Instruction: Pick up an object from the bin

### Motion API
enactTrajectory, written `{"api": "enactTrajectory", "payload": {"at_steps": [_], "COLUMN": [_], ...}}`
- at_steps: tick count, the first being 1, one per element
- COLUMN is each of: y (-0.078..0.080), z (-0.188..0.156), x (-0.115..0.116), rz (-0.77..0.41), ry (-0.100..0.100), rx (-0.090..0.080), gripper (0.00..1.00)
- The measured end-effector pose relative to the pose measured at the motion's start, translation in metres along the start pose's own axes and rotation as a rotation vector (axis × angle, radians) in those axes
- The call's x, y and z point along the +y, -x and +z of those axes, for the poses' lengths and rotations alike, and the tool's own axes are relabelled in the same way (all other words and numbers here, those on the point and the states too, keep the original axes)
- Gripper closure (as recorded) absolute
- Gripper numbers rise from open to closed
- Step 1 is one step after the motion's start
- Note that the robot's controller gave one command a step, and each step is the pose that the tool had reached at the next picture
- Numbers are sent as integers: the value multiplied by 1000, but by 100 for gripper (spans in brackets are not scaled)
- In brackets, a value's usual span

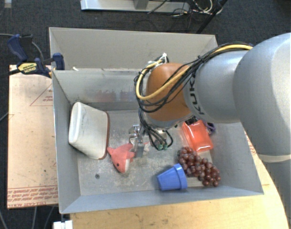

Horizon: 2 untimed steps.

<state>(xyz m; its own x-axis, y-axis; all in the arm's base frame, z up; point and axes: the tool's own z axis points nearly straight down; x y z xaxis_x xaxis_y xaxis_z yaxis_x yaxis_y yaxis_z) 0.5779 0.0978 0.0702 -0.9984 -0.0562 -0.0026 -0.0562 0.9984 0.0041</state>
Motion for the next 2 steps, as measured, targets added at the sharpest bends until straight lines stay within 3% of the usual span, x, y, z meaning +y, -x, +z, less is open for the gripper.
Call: {"api": "enactTrajectory", "payload": {"at_steps": [1, 2], "y": [16, 14], "z": [-148, -146], "x": [-2, -2], "rz": [-80, -79], "ry": [1, 1], "rx": [-8, -3], "gripper": [100, 0]}}
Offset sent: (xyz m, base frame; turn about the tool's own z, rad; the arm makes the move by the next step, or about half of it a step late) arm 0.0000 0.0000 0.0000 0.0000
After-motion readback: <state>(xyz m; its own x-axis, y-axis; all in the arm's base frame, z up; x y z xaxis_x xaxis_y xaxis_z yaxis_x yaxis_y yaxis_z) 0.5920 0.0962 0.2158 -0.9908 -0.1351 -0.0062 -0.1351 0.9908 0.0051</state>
